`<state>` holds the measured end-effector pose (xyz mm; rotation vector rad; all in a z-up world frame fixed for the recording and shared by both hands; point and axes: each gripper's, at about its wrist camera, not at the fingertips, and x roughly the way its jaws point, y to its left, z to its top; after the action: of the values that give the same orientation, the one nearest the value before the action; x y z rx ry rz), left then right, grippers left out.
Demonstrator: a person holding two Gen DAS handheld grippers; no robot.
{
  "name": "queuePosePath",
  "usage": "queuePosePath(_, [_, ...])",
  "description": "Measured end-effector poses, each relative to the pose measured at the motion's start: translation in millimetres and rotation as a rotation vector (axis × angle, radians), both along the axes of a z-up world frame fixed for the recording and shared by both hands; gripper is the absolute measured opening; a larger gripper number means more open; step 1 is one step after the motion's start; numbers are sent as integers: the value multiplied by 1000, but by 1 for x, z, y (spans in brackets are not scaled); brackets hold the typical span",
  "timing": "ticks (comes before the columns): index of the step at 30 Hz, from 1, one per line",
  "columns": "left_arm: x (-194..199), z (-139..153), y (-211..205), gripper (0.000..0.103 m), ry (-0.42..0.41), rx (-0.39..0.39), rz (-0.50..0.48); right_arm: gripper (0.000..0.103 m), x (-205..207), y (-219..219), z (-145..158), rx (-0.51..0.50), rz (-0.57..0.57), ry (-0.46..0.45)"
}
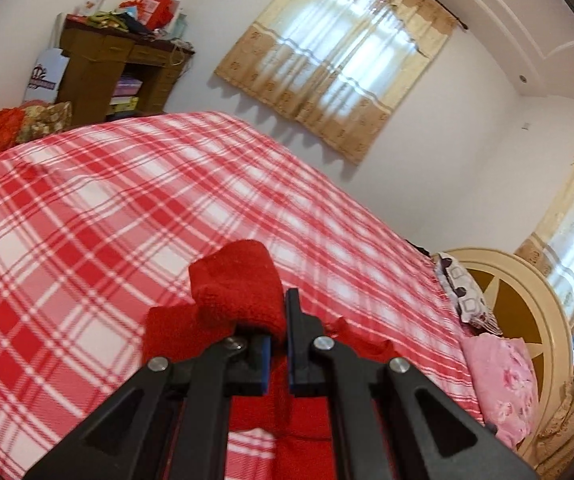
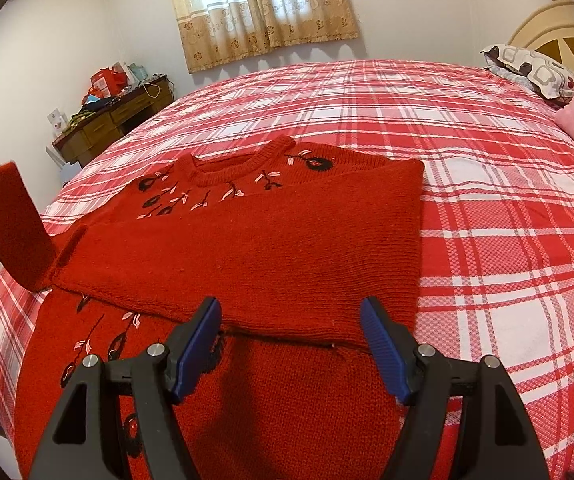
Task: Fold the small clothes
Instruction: 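Lift the cuff with the left tool, fold the sleeve over the body, release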
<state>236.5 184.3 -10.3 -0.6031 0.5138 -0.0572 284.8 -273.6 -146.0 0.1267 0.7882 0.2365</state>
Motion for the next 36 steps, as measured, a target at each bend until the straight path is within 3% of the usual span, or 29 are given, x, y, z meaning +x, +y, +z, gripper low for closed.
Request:
queuePosePath(22, [38,39,-112,5,-91,48,-161,73,0,0,0,-1,0,0])
queuePosePath(36, [53,43,-176,5,-121,99,-242,73,0,-3,-1,24,-13,2])
